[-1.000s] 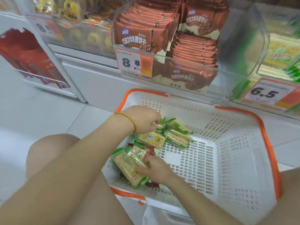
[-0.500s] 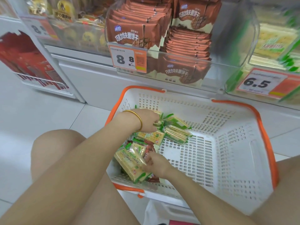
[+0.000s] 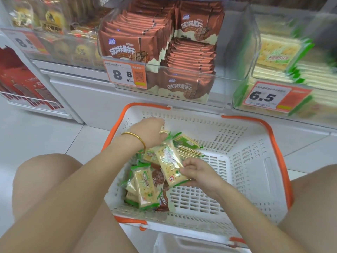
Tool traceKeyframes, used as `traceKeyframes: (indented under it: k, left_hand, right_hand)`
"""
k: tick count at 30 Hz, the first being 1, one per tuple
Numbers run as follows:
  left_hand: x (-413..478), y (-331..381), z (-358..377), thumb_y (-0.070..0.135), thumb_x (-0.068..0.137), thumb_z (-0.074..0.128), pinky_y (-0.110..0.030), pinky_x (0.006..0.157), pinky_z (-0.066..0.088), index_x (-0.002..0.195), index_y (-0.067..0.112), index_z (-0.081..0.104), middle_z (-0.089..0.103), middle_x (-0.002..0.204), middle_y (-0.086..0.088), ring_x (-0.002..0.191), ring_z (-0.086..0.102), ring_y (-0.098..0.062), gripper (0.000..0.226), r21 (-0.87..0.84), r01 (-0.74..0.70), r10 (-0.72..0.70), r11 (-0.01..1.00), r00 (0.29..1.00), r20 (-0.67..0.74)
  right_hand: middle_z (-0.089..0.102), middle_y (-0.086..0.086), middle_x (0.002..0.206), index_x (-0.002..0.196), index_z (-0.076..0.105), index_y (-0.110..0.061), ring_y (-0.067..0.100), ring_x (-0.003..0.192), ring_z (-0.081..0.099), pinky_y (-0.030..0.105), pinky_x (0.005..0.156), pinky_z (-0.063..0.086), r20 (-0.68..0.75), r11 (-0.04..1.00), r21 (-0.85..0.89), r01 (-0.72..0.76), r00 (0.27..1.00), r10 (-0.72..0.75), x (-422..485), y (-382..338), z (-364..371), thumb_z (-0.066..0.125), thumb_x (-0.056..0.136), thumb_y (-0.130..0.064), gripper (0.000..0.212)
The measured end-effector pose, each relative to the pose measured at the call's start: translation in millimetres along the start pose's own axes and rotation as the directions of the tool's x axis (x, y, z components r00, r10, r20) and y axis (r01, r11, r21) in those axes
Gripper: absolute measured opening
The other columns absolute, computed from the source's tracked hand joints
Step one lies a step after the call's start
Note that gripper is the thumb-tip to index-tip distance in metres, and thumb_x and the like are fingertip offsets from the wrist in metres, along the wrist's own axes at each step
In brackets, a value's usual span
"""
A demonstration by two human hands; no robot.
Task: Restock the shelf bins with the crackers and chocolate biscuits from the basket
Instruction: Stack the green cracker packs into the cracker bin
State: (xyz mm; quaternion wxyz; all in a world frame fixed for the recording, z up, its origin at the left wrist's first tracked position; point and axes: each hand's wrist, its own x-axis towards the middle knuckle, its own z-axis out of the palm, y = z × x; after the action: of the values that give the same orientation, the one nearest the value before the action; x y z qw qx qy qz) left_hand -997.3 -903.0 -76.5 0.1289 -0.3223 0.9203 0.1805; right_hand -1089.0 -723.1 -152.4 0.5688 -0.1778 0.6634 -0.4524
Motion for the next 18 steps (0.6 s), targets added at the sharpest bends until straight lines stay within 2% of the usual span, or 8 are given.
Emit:
traceKeyframes:
  k: [3,5,7,10,11,14,16,18]
  left_hand:
    - [-7,17,1,0.037,0.096,0.047,-0.038,0.104,0.039,0.143,0.004,0.029,0.045,0.139,-0.016,0.125,0.047,-0.028,0.060,-0.407,0.055,-0.090,0.912,0.994,-0.066]
    - [-12,32,3,0.036,0.095,0.051,-0.043,0.096,0.048,0.135,-0.003,0.036,0.061,0.119,-0.015,0.109,0.060,-0.028,0.058,-0.707,0.084,-0.075,0.702,0.996,0.044]
    - [-21,50,4,0.036,0.092,0.058,-0.049,0.088,0.053,0.120,-0.007,0.049,0.069,0.102,-0.017,0.094,0.068,-0.030,0.052,-0.823,0.091,0.015,0.561,0.993,0.120]
    - [-24,76,8,0.060,0.069,0.072,-0.053,0.087,0.052,0.110,0.010,0.059,0.069,0.105,-0.011,0.096,0.067,-0.028,0.066,-0.755,-0.021,0.110,0.655,0.992,0.068]
    - [-26,87,5,0.057,0.070,0.073,-0.050,0.088,0.052,0.108,0.016,0.059,0.070,0.106,-0.005,0.098,0.067,-0.023,0.058,-0.740,-0.072,0.164,0.669,0.985,0.052]
    - [-28,115,-12,0.022,0.087,0.065,-0.045,0.086,0.054,0.109,0.022,0.056,0.070,0.105,0.003,0.096,0.068,-0.013,0.024,-0.723,-0.148,0.280,0.675,0.958,0.065]
    - [-34,132,-26,0.019,0.090,0.062,-0.045,0.085,0.054,0.107,0.027,0.055,0.070,0.103,-0.002,0.094,0.068,-0.019,0.020,-0.665,-0.219,0.374,0.714,0.922,0.098]
    - [-39,154,-46,0.022,0.091,0.060,-0.043,0.084,0.054,0.105,0.030,0.055,0.068,0.104,-0.005,0.094,0.066,-0.021,0.017,-0.544,-0.311,0.442,0.779,0.889,0.124]
  right_hand:
    - [0.066,0.017,0.098,0.098,0.055,-0.003,0.023,0.083,0.068,0.033,0.069,0.058,-0.026,0.980,0.196,0.016,1.000,-0.011,-22,-18,-13,0.059,0.090,-0.001,0.010]
    - [0.067,0.017,0.097,0.097,0.053,-0.002,0.025,0.085,0.067,0.034,0.072,0.059,-0.039,0.950,0.309,0.046,0.999,-0.036,-38,-29,-20,0.057,0.090,0.000,0.008]
    - [0.067,0.017,0.093,0.090,0.052,-0.003,0.026,0.085,0.067,0.036,0.074,0.059,-0.055,0.912,0.401,0.090,0.996,-0.074,-54,-40,-27,0.057,0.090,0.001,0.007]
    - [0.065,0.020,0.094,0.092,0.051,-0.003,0.027,0.086,0.067,0.037,0.076,0.059,-0.101,0.907,0.393,0.154,0.987,-0.123,-78,-50,-43,0.059,0.089,0.001,0.010]
    - [0.065,0.023,0.099,0.096,0.051,-0.003,0.028,0.088,0.067,0.038,0.078,0.059,-0.120,0.927,0.336,0.165,0.984,-0.131,-87,-53,-50,0.060,0.089,-0.001,0.011]
    - [0.065,0.022,0.111,0.104,0.053,-0.006,0.025,0.092,0.068,0.041,0.081,0.058,-0.247,0.965,0.116,0.236,0.948,-0.202,-112,-64,-75,0.063,0.089,-0.013,0.019]
    - [0.065,0.017,0.110,0.111,0.054,-0.014,0.018,0.089,0.069,0.034,0.076,0.058,-0.373,0.935,0.004,0.353,0.868,-0.327,-126,-76,-93,0.064,0.088,-0.018,0.025]
    - [0.066,0.011,0.106,0.117,0.053,-0.020,0.013,0.083,0.067,0.026,0.065,0.056,-0.415,0.878,-0.044,0.477,0.791,-0.450,-138,-94,-113,0.064,0.087,-0.014,0.032]
